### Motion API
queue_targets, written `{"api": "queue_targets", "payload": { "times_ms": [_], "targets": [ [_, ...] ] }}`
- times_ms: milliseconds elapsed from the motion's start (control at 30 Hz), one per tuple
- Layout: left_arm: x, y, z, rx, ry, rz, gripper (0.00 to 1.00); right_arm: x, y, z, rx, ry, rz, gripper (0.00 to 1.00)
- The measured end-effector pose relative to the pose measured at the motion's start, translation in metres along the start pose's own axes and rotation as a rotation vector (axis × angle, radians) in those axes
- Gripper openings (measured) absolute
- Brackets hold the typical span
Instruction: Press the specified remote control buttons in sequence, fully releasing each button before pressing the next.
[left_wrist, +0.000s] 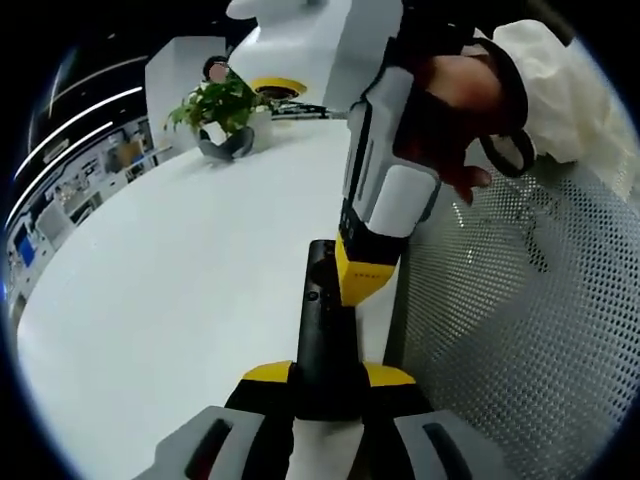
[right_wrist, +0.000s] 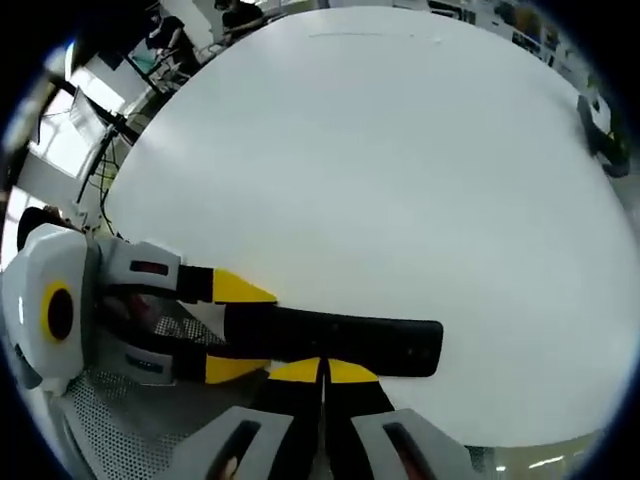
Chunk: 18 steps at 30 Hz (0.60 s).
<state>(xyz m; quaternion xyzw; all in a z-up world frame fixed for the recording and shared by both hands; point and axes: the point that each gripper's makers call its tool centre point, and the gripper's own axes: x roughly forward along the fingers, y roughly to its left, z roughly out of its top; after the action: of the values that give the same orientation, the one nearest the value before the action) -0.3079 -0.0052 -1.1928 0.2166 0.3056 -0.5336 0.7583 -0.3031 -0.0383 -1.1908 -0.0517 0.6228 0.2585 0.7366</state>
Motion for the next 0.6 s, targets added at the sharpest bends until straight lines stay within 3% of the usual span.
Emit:
{"api": "queue_targets", "payload": {
  "times_ms": [167,300,433,533,600],
  "targets": [
    [0.0003,-0.0005,0.0004,0.024,0.007,0.009,0.24,-0.0011,-0.0019,-0.0009,0.066,-0.048,0.020,0.00],
    [0.0000,-0.0016,0.0011,0.048,0.021,0.028,0.24,-0.0025,-0.0011,-0.0017,0.127,-0.127,0.039,0.00],
    [-0.0004,-0.0004,0.0006,0.040,0.020,0.029,0.24,-0.0027,-0.0004,0.0001,0.028,-0.234,0.002,0.00],
    [0.0005,-0.0001,0.0002,0.032,0.018,0.024,0.24,-0.0009,0.0020,-0.0079,0.009,-0.154,-0.008,0.00],
    [0.0007,0.0002,0.0004,0.030,0.014,0.021,0.24,-0.0003,0.0010,-0.0022,-0.014,-0.176,-0.014,0.00]
  ]
}}
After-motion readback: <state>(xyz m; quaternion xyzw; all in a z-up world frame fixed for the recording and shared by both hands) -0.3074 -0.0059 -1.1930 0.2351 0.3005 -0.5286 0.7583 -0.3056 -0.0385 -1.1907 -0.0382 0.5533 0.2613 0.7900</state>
